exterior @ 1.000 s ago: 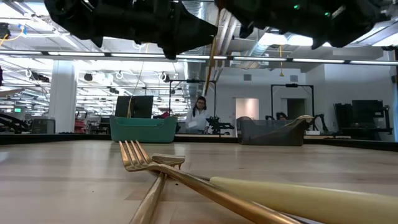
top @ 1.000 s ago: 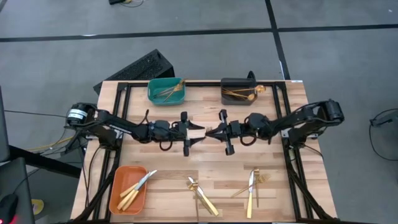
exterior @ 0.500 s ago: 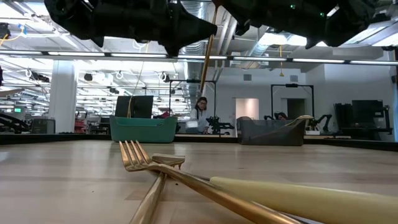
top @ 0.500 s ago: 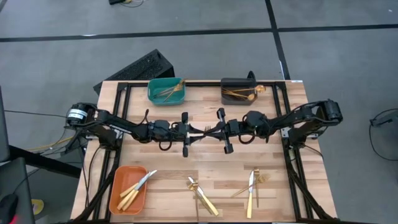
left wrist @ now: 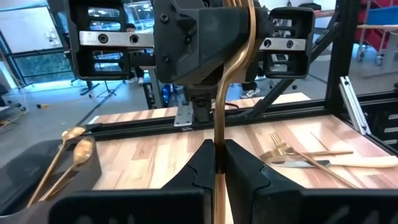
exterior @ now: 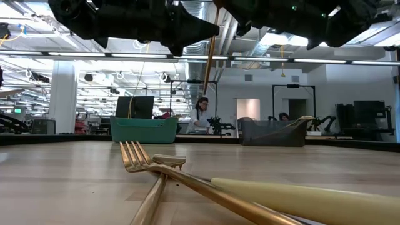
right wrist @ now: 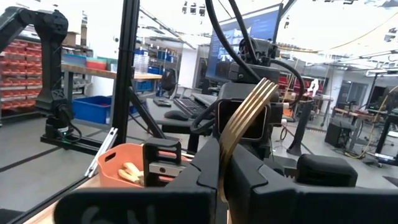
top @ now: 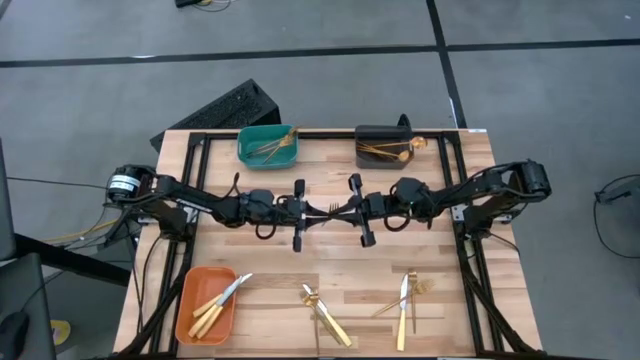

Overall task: Sort silverware by color (type)
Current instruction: Put the gold fork into the green bin

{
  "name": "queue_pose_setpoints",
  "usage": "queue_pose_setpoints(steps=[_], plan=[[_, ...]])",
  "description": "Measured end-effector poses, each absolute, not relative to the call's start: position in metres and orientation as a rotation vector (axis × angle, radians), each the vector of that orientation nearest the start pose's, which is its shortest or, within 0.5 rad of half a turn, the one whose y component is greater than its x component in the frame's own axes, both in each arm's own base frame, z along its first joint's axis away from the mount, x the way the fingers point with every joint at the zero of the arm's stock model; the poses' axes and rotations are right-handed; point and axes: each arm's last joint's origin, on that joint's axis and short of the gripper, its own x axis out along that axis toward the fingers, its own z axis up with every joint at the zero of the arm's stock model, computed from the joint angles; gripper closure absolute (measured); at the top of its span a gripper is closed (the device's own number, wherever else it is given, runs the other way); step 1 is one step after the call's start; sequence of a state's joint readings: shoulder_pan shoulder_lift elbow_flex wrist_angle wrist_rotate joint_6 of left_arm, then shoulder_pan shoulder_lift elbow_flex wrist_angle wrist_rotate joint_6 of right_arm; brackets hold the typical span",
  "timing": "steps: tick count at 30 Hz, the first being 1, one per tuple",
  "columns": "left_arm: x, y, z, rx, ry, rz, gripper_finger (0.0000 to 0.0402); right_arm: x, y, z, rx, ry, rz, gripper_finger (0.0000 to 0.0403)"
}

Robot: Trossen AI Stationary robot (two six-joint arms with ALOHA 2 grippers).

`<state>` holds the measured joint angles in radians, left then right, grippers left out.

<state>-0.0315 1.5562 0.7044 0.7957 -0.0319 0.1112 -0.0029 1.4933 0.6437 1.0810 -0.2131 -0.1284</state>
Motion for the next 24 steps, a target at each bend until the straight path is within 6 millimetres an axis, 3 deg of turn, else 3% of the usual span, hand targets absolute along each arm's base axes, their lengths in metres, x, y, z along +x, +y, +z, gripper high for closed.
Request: queue_pose_setpoints(steps=[24], plan=[[0.316, -0.014, 0.211, 0.095, 0.171, 0.091, 0.0401, 0.301, -0.005, 0.24, -0.107, -0.193, 0.14, 0.0345]])
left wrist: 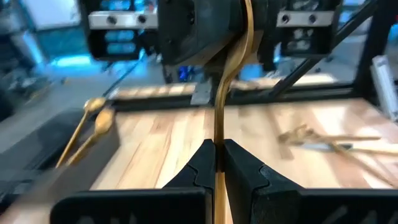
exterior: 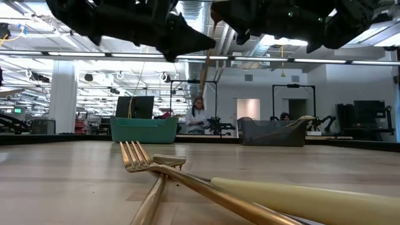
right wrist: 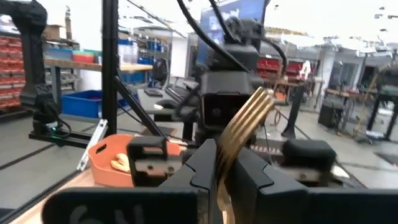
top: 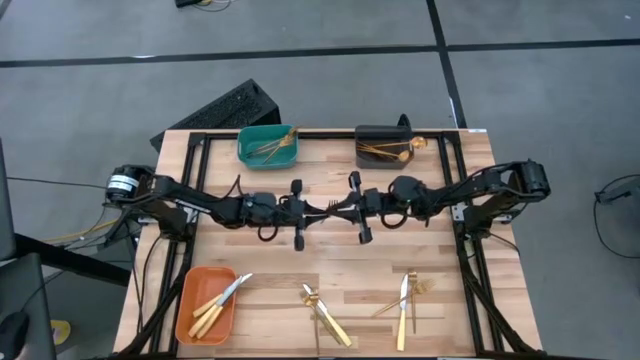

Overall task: Sort silverware by color (type)
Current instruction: Put the gold fork into the green bin

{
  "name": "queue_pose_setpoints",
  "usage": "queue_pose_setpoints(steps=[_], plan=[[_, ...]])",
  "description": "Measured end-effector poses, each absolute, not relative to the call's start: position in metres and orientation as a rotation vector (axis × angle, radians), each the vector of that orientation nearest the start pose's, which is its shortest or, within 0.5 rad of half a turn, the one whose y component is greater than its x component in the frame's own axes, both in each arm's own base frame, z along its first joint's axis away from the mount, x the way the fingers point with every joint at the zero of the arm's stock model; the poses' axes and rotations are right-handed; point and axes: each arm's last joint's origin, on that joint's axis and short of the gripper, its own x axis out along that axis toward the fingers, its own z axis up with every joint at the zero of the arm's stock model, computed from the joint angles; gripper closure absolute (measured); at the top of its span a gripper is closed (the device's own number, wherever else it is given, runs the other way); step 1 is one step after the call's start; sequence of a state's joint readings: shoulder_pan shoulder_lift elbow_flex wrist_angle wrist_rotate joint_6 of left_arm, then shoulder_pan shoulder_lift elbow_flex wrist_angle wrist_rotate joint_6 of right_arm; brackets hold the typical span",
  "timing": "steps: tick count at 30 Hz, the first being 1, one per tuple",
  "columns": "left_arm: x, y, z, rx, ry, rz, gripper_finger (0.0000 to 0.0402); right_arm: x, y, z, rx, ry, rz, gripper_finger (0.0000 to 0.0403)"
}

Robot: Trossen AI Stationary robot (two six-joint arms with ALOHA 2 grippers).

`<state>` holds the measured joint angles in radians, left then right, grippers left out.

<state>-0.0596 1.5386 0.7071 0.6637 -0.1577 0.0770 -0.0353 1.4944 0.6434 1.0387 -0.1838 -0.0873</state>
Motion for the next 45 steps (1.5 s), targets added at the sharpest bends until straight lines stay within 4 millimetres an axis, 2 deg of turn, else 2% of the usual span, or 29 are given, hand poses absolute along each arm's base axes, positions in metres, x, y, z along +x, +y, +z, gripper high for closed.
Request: queue_pose_setpoints(steps=[3, 7, 10, 14, 17, 19, 21, 23, 32, 45], plan=[[0.303, -0.026, 0.216, 0.062, 0.26, 0.207, 0.0401, 0.3, -0.006, 0.239, -0.097, -0.156, 0.122, 0.0344], [0.269, -0.052, 0.237, -0.105, 0.325, 0.338, 0.04, 0.295, -0.006, 0.241, -0.015, -0.09, 0.04, 0.0342], [0.239, -0.076, 0.245, -0.242, 0.42, 0.291, 0.0396, 0.289, -0.016, 0.251, 0.076, -0.083, -0.121, 0.0344], [0.206, -0.103, 0.271, -0.405, 0.476, 0.275, 0.0397, 0.287, -0.021, 0.237, 0.146, 0.04, -0.186, 0.0345], [0.184, -0.121, 0.269, -0.43, 0.555, 0.317, 0.0398, 0.287, -0.019, 0.237, 0.167, 0.057, -0.167, 0.0345], [0.174, -0.128, 0.268, -0.441, 0.546, 0.358, 0.0399, 0.287, -0.02, 0.233, 0.149, 0.09, -0.186, 0.0345], [0.168, -0.132, 0.271, -0.453, 0.493, 0.399, 0.04, 0.287, -0.02, 0.23, 0.146, 0.125, -0.187, 0.0345], [0.165, -0.134, 0.263, -0.41, 0.494, 0.438, 0.04, 0.286, -0.019, 0.229, 0.145, 0.128, -0.181, 0.0344], [0.171, -0.128, 0.257, -0.333, 0.51, 0.501, 0.0401, 0.28, -0.026, 0.24, 0.154, 0.097, -0.198, 0.0344], [0.172, -0.126, 0.256, -0.309, 0.517, 0.511, 0.0401, 0.277, -0.037, 0.232, 0.238, 0.168, -0.257, 0.0344]])
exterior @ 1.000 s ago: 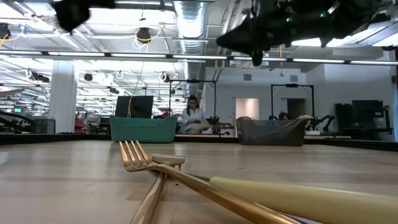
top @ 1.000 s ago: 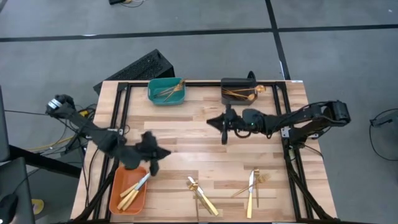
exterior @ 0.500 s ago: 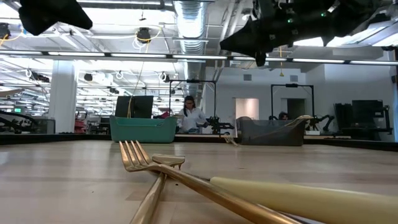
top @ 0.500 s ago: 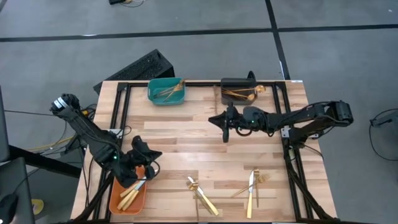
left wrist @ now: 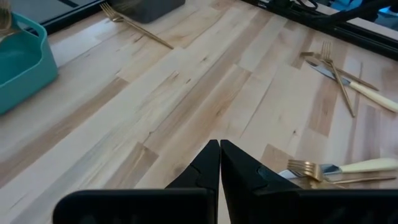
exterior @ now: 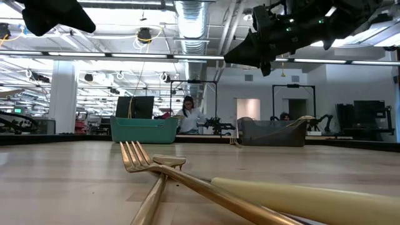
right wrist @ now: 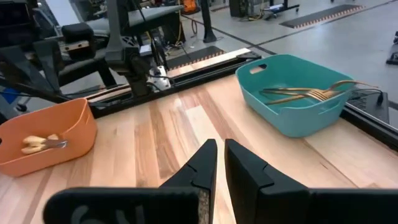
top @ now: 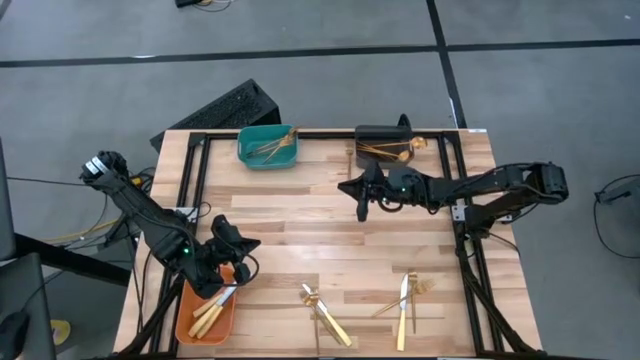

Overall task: Sort silverware by color (type)
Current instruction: Put the gold fork into the green bin

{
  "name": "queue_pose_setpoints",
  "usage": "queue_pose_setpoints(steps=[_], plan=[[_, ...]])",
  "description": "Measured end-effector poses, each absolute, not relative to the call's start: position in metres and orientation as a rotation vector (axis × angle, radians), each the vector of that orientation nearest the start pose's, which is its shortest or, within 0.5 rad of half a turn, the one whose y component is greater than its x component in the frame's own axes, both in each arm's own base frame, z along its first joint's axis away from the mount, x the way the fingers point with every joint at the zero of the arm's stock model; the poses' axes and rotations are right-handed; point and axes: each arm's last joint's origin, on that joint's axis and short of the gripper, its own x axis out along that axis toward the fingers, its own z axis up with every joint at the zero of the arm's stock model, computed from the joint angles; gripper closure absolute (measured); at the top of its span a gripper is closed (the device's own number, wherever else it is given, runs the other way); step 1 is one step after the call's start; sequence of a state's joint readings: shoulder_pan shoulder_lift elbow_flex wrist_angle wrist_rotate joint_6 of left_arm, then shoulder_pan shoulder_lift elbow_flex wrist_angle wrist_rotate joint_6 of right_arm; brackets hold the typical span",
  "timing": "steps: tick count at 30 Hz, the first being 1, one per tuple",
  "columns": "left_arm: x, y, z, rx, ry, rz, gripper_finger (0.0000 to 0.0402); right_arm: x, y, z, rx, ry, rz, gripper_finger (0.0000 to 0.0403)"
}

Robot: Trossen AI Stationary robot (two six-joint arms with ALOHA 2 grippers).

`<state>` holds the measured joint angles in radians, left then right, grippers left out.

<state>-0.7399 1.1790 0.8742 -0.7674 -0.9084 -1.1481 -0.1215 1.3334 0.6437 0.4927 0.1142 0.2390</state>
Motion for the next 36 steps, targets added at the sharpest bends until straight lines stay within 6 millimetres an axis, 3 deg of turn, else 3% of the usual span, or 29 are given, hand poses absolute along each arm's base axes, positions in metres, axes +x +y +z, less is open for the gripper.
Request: queue_pose_setpoints(steps=[3, 6, 9, 16, 26, 36], plan=[[0.172, -0.126, 0.256, -0.304, 0.511, 0.517, 0.0401, 0.277, -0.037, 0.231, 0.236, 0.172, -0.27, 0.0344], [0.172, -0.125, 0.256, -0.299, 0.5, 0.524, 0.0401, 0.277, -0.043, 0.225, 0.217, 0.196, -0.421, 0.0344], [0.173, -0.123, 0.257, -0.292, 0.478, 0.546, 0.0401, 0.278, -0.055, 0.21, 0.207, 0.264, -0.575, 0.0344], [0.175, -0.11, 0.238, -0.305, 0.488, 0.625, 0.0401, 0.285, -0.08, 0.178, 0.296, 0.377, -0.701, 0.0344], [0.179, -0.093, 0.222, -0.34, 0.494, 0.722, 0.0401, 0.318, -0.119, 0.156, 0.328, 0.627, -0.836, 0.0342], [0.178, -0.089, 0.216, -0.349, 0.502, 0.747, 0.0401, 0.332, -0.14, 0.125, 0.412, 0.789, -0.902, 0.0276]])
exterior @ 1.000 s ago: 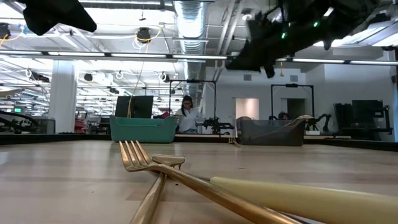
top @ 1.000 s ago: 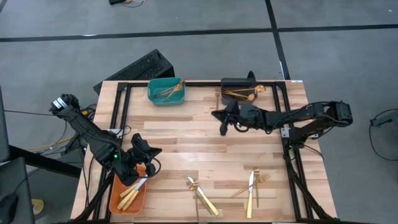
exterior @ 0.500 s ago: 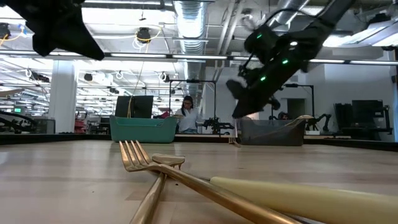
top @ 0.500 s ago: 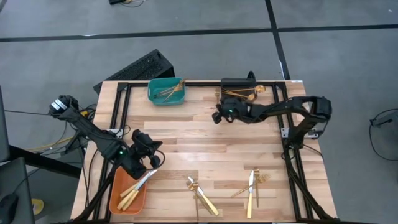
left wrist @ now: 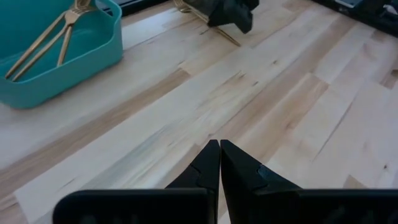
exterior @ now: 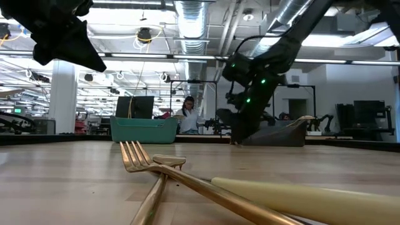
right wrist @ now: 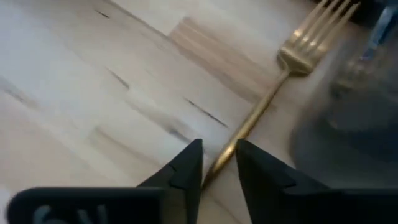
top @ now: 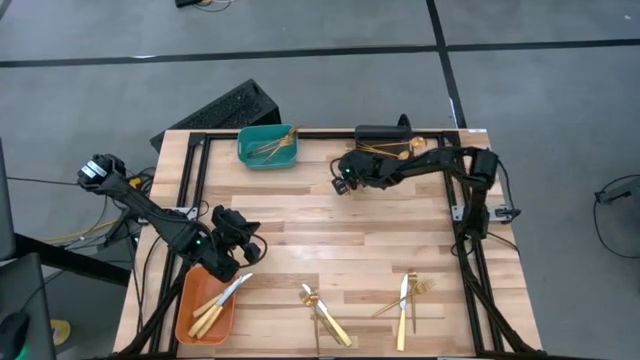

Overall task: Sort silverware by color (type)
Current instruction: Put the gold fork into the green bin

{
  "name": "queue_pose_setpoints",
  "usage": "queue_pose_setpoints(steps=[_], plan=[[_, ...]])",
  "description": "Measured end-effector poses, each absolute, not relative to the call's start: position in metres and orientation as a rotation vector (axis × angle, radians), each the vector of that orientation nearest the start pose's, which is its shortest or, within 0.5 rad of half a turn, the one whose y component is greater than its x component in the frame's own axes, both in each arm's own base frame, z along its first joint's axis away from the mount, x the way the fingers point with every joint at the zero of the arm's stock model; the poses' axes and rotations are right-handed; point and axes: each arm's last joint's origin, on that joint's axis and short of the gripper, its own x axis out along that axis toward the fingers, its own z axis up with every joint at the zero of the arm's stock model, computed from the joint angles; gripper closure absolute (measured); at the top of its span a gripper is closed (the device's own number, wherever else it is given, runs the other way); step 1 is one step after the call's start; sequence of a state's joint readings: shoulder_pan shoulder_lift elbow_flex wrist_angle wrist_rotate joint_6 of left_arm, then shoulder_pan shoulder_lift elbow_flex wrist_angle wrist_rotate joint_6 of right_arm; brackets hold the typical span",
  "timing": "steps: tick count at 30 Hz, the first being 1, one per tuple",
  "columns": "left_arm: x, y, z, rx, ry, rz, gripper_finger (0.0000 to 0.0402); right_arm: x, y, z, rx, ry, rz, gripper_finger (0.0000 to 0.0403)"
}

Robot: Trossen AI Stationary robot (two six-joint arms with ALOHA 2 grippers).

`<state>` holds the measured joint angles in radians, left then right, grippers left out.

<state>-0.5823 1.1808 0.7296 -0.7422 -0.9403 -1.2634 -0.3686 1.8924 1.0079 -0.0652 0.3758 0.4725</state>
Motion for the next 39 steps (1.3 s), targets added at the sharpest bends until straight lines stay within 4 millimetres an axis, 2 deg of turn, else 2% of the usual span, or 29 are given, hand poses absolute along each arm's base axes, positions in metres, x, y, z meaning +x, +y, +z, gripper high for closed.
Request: queue_pose_setpoints(steps=[6, 11, 15, 21, 24, 27, 30, 36, 39], plan=[[0.178, -0.089, 0.215, -0.332, 0.502, 0.75, 0.0401, 0.337, -0.144, 0.118, 0.432, 0.815, -0.93, 0.0219], [0.182, -0.092, 0.208, -0.304, 0.525, 0.762, 0.0401, 0.335, -0.146, 0.118, 0.442, 0.84, -0.923, 0.0216], [0.186, -0.094, 0.198, -0.263, 0.554, 0.777, 0.0401, 0.334, -0.143, 0.117, 0.412, 0.887, -0.883, 0.0257], [0.189, -0.095, 0.193, -0.248, 0.561, 0.794, 0.0401, 0.338, -0.136, 0.117, 0.348, 0.916, -0.826, 0.0359], [0.19, -0.092, 0.194, -0.254, 0.553, 0.808, 0.0401, 0.339, -0.131, 0.116, 0.313, 0.932, -0.802, 0.0368], [0.192, -0.089, 0.194, -0.236, 0.547, 0.82, 0.0401, 0.342, -0.117, 0.119, 0.255, 0.939, -0.778, 0.0368], [0.197, -0.088, 0.196, -0.214, 0.529, 0.809, 0.04, 0.345, -0.095, 0.13, 0.233, 0.943, -0.698, 0.0368], [0.209, -0.089, 0.201, -0.179, 0.479, 0.761, 0.0359, 0.344, -0.049, 0.174, 0.153, 0.847, -0.627, 0.0368], [0.215, -0.086, 0.204, -0.118, 0.465, 0.752, 0.0328, 0.341, -0.023, 0.196, 0.038, 0.777, -0.611, 0.0368]])
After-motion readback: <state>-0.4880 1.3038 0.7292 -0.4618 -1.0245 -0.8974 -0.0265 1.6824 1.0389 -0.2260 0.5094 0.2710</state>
